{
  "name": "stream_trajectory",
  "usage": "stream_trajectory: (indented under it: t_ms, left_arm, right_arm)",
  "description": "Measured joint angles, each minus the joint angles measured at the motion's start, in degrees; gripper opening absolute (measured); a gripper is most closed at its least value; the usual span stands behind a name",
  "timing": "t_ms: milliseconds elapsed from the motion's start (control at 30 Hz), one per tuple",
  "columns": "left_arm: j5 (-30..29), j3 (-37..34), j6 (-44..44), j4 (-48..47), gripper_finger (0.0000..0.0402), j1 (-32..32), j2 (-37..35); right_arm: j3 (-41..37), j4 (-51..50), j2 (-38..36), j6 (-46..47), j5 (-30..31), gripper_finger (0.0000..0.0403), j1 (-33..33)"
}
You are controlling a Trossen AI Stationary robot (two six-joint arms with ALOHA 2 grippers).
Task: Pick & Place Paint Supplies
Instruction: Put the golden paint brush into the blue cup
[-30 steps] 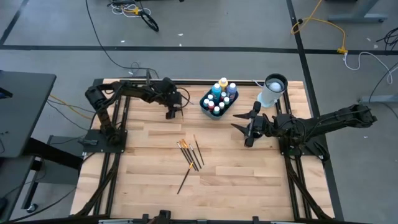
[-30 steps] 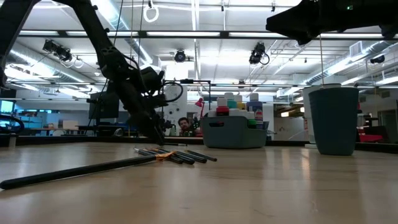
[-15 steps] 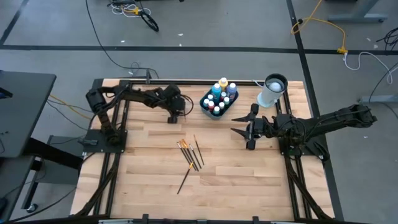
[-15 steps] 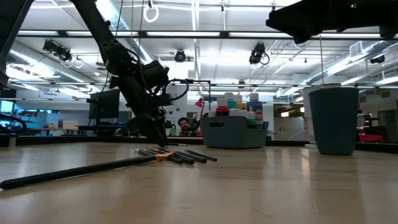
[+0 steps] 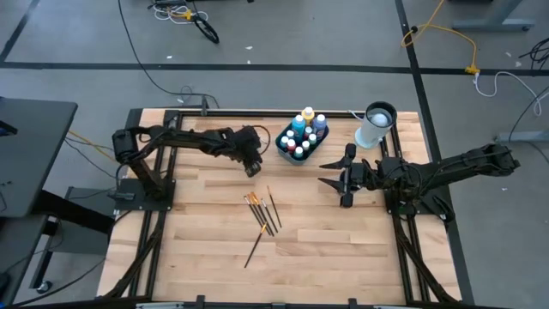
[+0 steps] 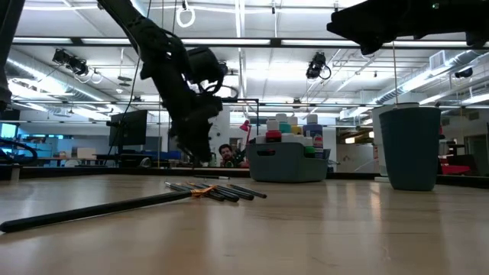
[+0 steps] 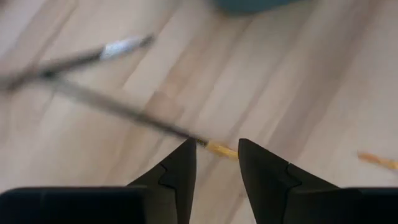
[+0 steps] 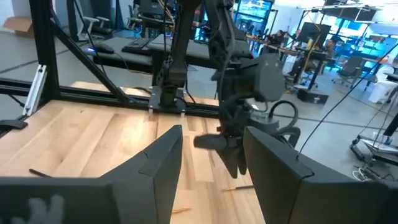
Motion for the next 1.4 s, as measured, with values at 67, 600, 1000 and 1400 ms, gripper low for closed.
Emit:
stream_trajectory:
  t_ms: [67,600,1000,1400]
  left_arm:
    - [-3.4,-0.3,-6.7,0.9,0.0129,-2.1,0.2]
    - [-25.1,-0.8,-31.4,8.2,0.0116,-11.6,4.9]
    - [-29.5,-0.9,-34.5,7.6,0.0116,-12.2,9.2]
    - [-30.5,-0.7,-42.5,8.8,0.0116,-12.7,12.8]
  right_arm:
    - [0.0,0.0,0.0,0.2,-0.1,0.0176,0.0]
    - [0.0,-0.1,0.0,0.9,-4.9,0.0176,0.0]
    - [0.0,-0.6,0.0,1.1,-5.9,0.0176,0.0]
    - [0.0,-1.0,0.0,1.2,-5.9,0.0176,0.0]
